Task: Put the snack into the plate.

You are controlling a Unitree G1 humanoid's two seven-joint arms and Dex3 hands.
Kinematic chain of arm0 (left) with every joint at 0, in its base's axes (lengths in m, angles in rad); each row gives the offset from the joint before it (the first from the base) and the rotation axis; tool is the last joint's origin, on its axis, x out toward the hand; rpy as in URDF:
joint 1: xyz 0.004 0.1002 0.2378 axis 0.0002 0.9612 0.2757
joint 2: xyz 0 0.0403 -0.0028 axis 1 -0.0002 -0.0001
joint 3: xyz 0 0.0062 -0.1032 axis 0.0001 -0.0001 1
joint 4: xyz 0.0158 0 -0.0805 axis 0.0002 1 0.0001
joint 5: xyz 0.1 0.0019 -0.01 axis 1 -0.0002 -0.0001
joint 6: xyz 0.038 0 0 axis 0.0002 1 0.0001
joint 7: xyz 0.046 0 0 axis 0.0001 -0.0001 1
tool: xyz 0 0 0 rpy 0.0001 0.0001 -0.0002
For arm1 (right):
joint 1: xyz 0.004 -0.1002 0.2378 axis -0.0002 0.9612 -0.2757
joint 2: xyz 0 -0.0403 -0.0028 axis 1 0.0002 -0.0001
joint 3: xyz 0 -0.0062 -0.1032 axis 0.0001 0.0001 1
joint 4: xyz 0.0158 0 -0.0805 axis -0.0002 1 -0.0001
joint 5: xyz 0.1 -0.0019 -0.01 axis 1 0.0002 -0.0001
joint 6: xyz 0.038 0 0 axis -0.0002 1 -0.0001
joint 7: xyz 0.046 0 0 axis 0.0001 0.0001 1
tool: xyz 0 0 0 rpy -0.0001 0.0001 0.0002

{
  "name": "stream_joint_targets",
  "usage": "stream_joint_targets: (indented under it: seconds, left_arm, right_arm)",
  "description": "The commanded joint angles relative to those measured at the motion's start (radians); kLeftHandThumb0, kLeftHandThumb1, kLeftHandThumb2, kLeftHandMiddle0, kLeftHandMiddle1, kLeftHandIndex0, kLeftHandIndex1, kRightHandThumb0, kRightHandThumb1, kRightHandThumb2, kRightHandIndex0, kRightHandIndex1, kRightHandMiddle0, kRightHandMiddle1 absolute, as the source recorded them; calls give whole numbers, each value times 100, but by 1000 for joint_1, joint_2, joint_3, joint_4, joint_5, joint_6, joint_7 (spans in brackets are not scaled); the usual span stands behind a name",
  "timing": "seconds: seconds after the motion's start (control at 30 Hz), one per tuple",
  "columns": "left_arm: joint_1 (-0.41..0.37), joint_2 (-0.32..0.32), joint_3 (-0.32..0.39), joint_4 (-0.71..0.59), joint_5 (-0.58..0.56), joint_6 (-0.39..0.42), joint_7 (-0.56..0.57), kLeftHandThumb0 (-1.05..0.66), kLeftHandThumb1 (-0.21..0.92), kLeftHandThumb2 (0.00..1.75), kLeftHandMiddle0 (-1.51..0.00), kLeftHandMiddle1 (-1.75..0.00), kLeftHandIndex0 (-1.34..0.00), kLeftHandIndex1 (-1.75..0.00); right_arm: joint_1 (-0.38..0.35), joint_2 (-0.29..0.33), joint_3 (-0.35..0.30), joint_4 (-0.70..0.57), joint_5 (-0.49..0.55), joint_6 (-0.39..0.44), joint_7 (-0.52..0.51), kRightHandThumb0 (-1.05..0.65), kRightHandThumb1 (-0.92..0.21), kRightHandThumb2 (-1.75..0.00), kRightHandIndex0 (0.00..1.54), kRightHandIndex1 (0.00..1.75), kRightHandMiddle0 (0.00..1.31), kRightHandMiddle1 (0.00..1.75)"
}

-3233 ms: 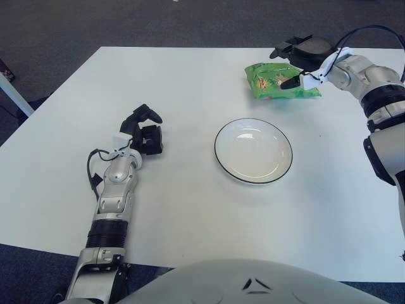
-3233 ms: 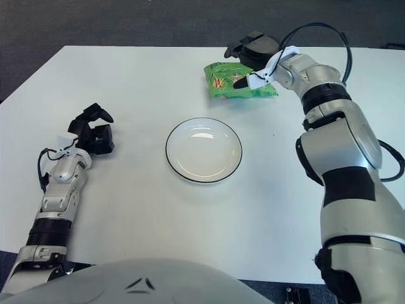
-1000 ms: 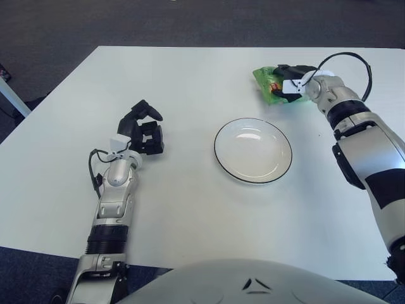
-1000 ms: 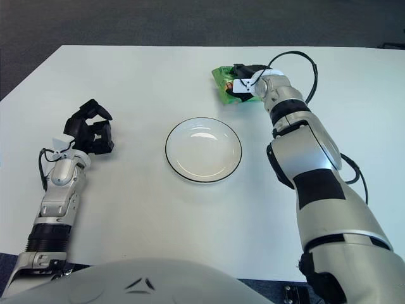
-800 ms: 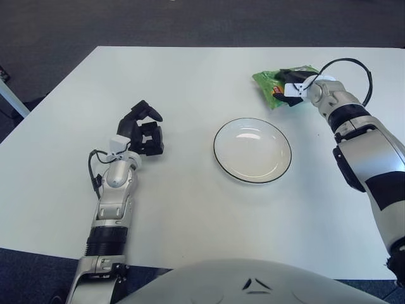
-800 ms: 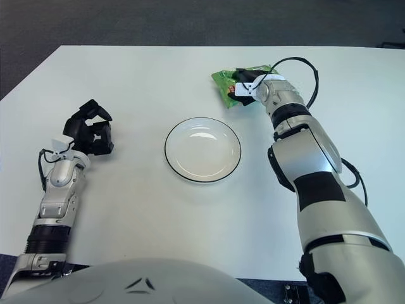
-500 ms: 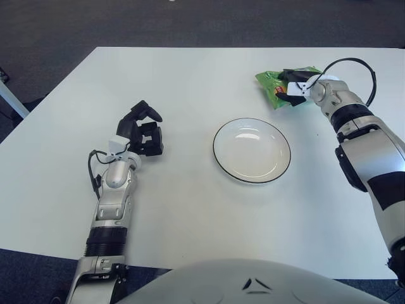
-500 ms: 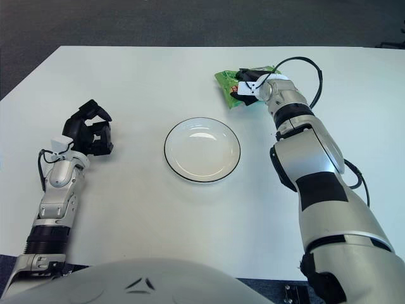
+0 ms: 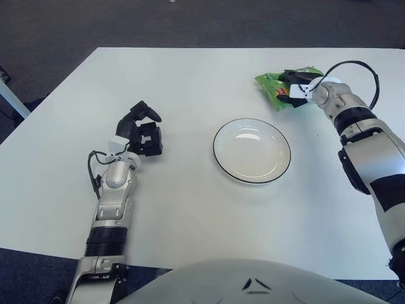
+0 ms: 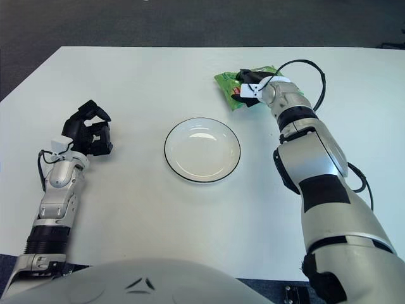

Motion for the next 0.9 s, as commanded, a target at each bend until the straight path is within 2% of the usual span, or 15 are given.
stream_joint_targets:
  seconds: [0.0, 0.13, 0.3, 0.53, 0.7, 0.87]
  left_arm:
    - [130, -80, -20, 126, 1, -22, 2, -49, 28, 136, -131, -175, -64, -175]
    - [128, -84, -21, 135, 5, -39, 5, -49, 28, 136, -131, -175, -64, -175]
    - [126, -90, -25, 138, 12, -50, 16, -50, 26, 138, -130, -175, -66, -175]
    - [124, -90, -24, 138, 14, -43, 24, -51, 25, 140, -129, -175, -67, -175]
    - [120, -74, -23, 141, 5, -24, 5, -50, 26, 139, -128, -175, -66, -175]
    - [112, -70, -18, 161, -3, -35, -9, -50, 27, 137, -130, -175, -65, -175]
  right_arm:
    - [48, -61, 20, -36, -12, -112, 17, -80, -92, -69, 7, 48, 0, 87]
    - [55, -85, 17, -54, 4, -173, 22, -78, -92, -61, 2, 55, 0, 92]
    - [64, -112, -8, -71, 40, -228, 46, -79, -92, -55, 0, 43, 0, 91]
    - [100, -176, -66, -125, 113, -318, 107, -81, -92, -56, 0, 28, 0, 84]
    - [168, -228, -128, -228, 196, -362, 187, -79, -92, -60, 1, 27, 0, 81]
    - [259, -287, -183, -435, 255, -351, 251, -74, -92, -63, 5, 29, 0, 79]
